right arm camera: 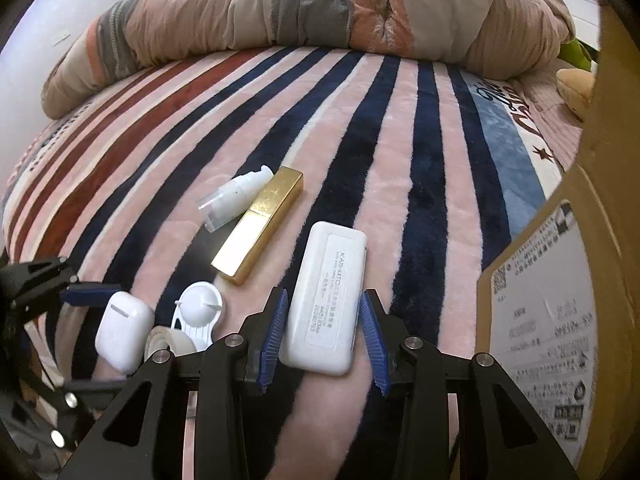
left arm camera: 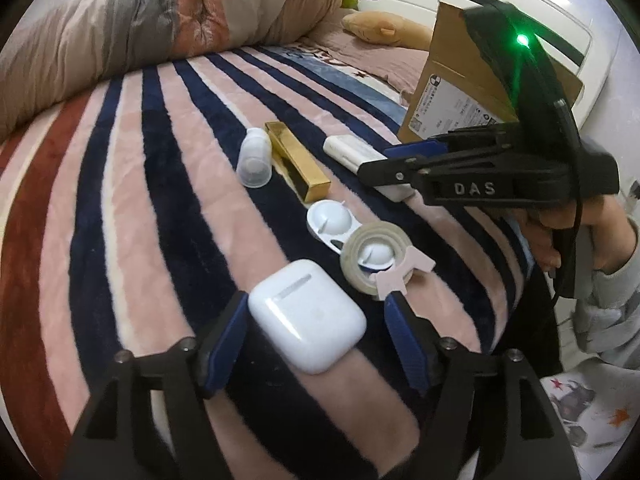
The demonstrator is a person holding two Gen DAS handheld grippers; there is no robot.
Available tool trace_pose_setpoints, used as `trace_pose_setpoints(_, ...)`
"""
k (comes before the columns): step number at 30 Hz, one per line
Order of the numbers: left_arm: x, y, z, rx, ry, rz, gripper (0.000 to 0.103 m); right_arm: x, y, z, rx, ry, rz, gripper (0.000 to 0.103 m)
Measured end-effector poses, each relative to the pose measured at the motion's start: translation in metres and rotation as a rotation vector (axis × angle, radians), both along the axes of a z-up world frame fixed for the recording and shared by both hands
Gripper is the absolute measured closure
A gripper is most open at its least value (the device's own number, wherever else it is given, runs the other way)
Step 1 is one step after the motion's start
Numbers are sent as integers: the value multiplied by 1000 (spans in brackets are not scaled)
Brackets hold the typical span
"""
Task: Organize rigid objects
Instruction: 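Grasp the white rectangular box with the right gripper while the left gripper grasps the white earbuds case, then lower the white box into the cardboard box with the right gripper while the left drops the earbuds case in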
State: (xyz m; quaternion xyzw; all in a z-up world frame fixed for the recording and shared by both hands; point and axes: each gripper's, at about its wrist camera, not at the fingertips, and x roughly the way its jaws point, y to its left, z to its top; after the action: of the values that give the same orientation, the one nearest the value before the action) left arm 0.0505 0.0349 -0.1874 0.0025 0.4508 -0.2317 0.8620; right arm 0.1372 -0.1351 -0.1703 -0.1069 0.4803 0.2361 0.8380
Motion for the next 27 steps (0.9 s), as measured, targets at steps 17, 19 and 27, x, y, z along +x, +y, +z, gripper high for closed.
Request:
trace_pose_setpoints(17,-8,31,25,-31,-84,123,50,-24,12,38,56,-90,82,72)
trace_pose_setpoints(19,-11,35,40,-39,-115,128,50,-29,12,49,82,-101,95,72)
trace_pose_setpoints(27,-13,19,139,-75,-275,80,50,-61,-11,136,186,-279,143,72)
